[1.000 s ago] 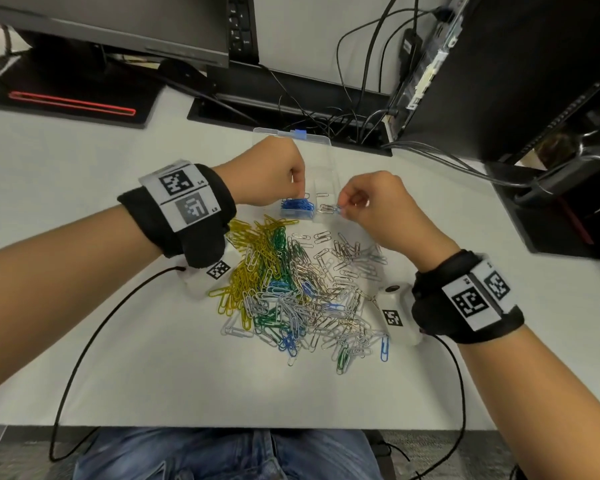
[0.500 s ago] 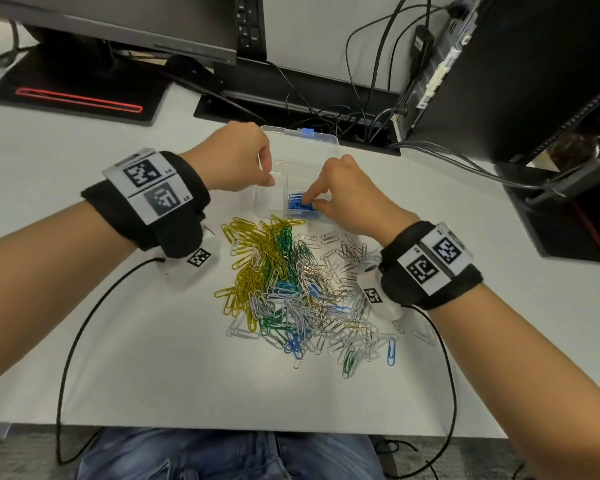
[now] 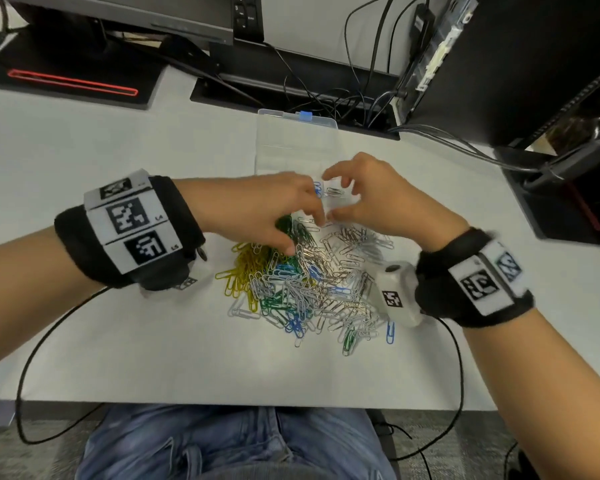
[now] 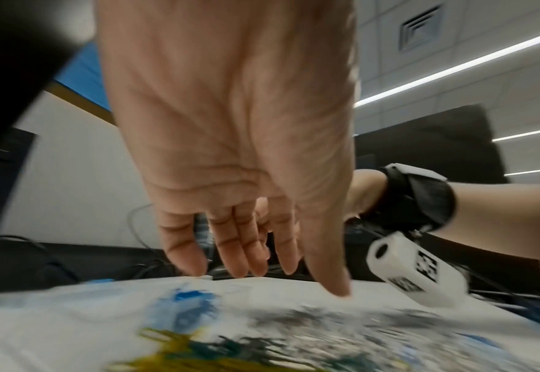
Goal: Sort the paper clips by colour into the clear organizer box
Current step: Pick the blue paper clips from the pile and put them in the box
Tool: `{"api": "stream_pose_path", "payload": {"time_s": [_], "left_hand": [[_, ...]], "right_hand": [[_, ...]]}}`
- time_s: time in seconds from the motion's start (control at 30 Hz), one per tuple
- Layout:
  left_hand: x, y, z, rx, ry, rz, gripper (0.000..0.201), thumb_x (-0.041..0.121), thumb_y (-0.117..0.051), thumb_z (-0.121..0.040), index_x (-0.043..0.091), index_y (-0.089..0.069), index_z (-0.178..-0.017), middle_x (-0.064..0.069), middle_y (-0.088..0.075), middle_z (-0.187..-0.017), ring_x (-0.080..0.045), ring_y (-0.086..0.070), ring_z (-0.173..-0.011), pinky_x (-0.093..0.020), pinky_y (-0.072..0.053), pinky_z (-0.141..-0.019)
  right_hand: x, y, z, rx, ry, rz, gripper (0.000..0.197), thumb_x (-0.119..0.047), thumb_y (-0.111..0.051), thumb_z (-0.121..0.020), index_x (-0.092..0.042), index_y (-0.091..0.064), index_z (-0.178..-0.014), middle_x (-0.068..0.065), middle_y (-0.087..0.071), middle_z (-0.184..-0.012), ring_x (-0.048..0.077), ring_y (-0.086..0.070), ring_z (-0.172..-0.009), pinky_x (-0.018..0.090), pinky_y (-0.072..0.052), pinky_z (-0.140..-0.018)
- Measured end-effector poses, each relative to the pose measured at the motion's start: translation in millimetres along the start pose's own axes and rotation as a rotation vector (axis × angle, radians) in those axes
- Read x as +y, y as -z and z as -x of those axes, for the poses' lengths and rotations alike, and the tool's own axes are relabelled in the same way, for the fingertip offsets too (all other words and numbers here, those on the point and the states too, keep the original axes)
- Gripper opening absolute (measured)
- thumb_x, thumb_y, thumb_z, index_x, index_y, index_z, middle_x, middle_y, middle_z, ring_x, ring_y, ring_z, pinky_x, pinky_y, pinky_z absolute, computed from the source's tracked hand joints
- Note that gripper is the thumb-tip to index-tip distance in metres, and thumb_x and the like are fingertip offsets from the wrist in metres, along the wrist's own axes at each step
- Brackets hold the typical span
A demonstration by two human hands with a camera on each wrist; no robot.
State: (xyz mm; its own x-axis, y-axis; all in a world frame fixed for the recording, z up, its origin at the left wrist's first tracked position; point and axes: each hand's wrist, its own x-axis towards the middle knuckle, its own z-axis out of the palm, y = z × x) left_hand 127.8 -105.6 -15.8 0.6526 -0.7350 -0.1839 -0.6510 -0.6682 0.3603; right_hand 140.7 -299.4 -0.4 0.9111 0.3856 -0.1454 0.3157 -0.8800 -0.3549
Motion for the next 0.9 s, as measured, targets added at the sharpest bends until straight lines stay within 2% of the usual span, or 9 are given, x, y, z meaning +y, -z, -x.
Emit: {"api": "stream_pose_path", "payload": {"time_s": [0.07,0.17,0.3,0.4,0.5,0.57,0.63,0.7,0.9], "left_hand": [[10.9,-9.9,5.0,-0.128,-0.057,-0.145,0.073,0.048,-0.066,-0.081,0.036,-0.030,-0.144,0.003,-0.027,-0.145,-0.014,-0.023,-0.133,-0.037,-0.032,-0.107],[21.4,-20.4,11.6,-0.171,-0.135,-0.279,0.082,0.054,-0.060,-0.083,0.041,-0.012,-0.148,0.005,-0.008,-0.155,-0.014,-0.006,-0.141,-0.038,-0.023,-0.112],[35.7,-30.6,12.6,-0.174,-0.194,-0.344,0.077,0.054,-0.061,-0.082,0.040,-0.020,-0.146,0.004,-0.011,-0.154,-0.015,-0.010,-0.140,-0.039,-0.023,-0.111],[47.6,-34.7,13.6,-0.080,-0.261,-0.274,0.054,0.052,-0.065,-0.079,0.035,-0.045,-0.126,0.008,-0.037,-0.129,-0.011,-0.032,-0.120,-0.036,-0.037,-0.096],[55.7,-42.4,13.6,-0.147,-0.247,-0.253,0.041,0.050,-0.068,-0.077,0.031,-0.049,-0.108,0.008,-0.042,-0.111,-0.011,-0.037,-0.107,-0.034,-0.039,-0.090],[58.9,-49.9,11.1,-0.191,-0.222,-0.289,0.037,0.046,-0.067,-0.079,0.030,-0.048,-0.106,0.006,-0.041,-0.110,-0.013,-0.038,-0.107,-0.034,-0.039,-0.089],[57.4,-53.9,6.6,-0.166,-0.197,-0.300,0.031,0.043,-0.063,-0.083,0.028,-0.050,-0.107,0.005,-0.042,-0.111,-0.014,-0.039,-0.107,-0.034,-0.039,-0.089],[52.3,-51.7,-0.7,-0.106,-0.154,-0.331,0.027,0.039,-0.061,-0.086,0.027,-0.052,-0.108,0.004,-0.045,-0.110,-0.014,-0.042,-0.106,-0.032,-0.039,-0.085],[28.8,-32.8,-16.4,0.040,-0.003,-0.269,0.035,0.036,-0.066,-0.085,0.022,-0.051,-0.113,0.001,-0.044,-0.109,-0.017,-0.044,-0.104,-0.031,-0.035,-0.078]], "right_hand": [[10.1,5.3,27.1,-0.104,-0.129,0.013,0.084,-0.032,-0.083,-0.068,-0.026,-0.039,-0.140,0.002,-0.040,-0.124,0.014,-0.047,-0.102,0.026,-0.040,-0.081],[35.0,5.8,66.1,-0.293,-0.390,0.163,0.108,-0.034,-0.087,-0.061,-0.027,-0.022,-0.146,0.007,-0.029,-0.136,0.025,-0.050,-0.108,0.030,-0.044,-0.086],[56.6,-1.1,98.1,-0.440,-0.605,0.192,0.104,-0.032,-0.091,-0.050,-0.021,-0.029,-0.133,0.005,-0.034,-0.114,0.030,-0.061,-0.087,0.041,-0.058,-0.072],[50.5,-12.7,97.6,-0.453,-0.562,0.163,0.087,-0.025,-0.089,-0.055,-0.016,-0.032,-0.120,0.010,-0.047,-0.099,0.029,-0.062,-0.071,0.043,-0.059,-0.067],[32.1,-23.5,80.9,-0.416,-0.435,0.040,0.063,-0.009,-0.080,-0.069,-0.015,-0.035,-0.114,0.008,-0.054,-0.078,0.025,-0.056,-0.051,0.035,-0.051,-0.053],[19.6,-26.6,66.3,-0.366,-0.364,-0.014,0.049,-0.004,-0.074,-0.075,-0.016,-0.041,-0.109,0.006,-0.054,-0.083,0.023,-0.059,-0.055,0.034,-0.052,-0.054],[9.8,-26.1,54.0,-0.311,-0.289,0.012,0.044,-0.007,-0.074,-0.076,-0.015,-0.045,-0.109,0.007,-0.053,-0.098,0.025,-0.062,-0.071,0.038,-0.056,-0.062],[5.1,-21.4,50.2,-0.278,-0.237,0.056,0.047,-0.015,-0.078,-0.073,-0.015,-0.048,-0.109,0.004,-0.050,-0.099,0.022,-0.056,-0.077,0.033,-0.052,-0.056],[9.1,-12.6,85.6,-0.462,-0.305,0.236,0.047,-0.035,-0.085,-0.064,-0.012,-0.052,-0.089,0.001,-0.055,-0.080,0.016,-0.050,-0.066,0.023,-0.036,-0.050]]}}
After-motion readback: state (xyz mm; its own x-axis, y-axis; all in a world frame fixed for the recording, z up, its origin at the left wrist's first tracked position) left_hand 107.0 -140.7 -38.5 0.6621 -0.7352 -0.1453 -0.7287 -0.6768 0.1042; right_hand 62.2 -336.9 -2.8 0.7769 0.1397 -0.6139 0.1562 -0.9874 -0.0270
